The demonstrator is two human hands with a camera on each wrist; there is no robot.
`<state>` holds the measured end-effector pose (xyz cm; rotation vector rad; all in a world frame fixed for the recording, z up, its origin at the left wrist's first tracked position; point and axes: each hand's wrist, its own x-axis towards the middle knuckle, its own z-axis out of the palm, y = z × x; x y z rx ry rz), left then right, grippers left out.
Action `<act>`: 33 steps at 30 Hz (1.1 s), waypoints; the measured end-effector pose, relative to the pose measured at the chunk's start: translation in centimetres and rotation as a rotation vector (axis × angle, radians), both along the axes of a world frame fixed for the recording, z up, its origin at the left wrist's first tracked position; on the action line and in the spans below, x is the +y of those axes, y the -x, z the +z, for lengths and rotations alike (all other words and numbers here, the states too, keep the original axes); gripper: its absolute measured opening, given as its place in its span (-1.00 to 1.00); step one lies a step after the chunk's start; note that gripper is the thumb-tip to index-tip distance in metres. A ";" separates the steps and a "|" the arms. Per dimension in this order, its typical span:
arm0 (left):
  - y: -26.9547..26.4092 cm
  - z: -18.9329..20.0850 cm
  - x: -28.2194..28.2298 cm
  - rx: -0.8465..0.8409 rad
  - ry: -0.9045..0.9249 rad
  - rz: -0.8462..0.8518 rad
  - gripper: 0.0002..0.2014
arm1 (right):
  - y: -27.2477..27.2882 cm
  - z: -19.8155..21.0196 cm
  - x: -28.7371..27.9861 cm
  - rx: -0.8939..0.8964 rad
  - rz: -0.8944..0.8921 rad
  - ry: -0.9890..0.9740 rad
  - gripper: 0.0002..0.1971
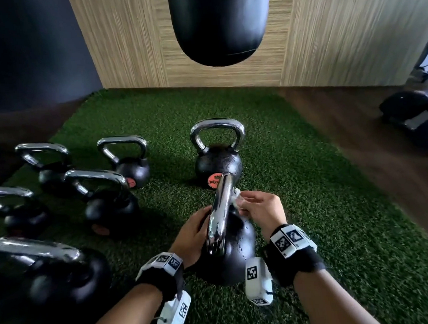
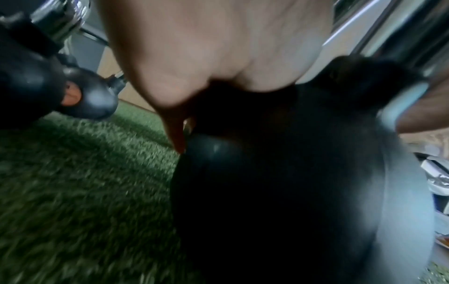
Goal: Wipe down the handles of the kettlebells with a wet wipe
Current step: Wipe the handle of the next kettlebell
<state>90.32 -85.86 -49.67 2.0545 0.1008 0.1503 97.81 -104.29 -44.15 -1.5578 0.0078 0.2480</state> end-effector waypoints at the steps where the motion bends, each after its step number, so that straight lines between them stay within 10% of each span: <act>1: 0.0 -0.3 -0.2 -0.036 0.007 0.046 -0.57 | -0.5 -0.8 0.4 -0.004 0.007 0.044 -0.71; 6: 0.0 -0.7 0.0 -0.132 -0.071 0.053 -0.61 | -2.0 -3.1 1.7 -0.159 -0.049 0.347 -0.81; 18: -0.2 -1.7 -0.2 -0.127 0.023 0.094 -0.62 | -1.9 0.4 1.9 -0.339 -0.017 0.213 -0.63; 27: -0.3 -2.1 -0.1 -0.099 0.089 0.089 -0.55 | 2.6 2.3 0.0 -1.013 -0.084 0.390 -0.67; 33: -0.3 -2.4 -0.3 -0.115 0.170 0.117 -0.66 | 4.8 4.8 -1.3 -1.057 0.023 0.419 -0.68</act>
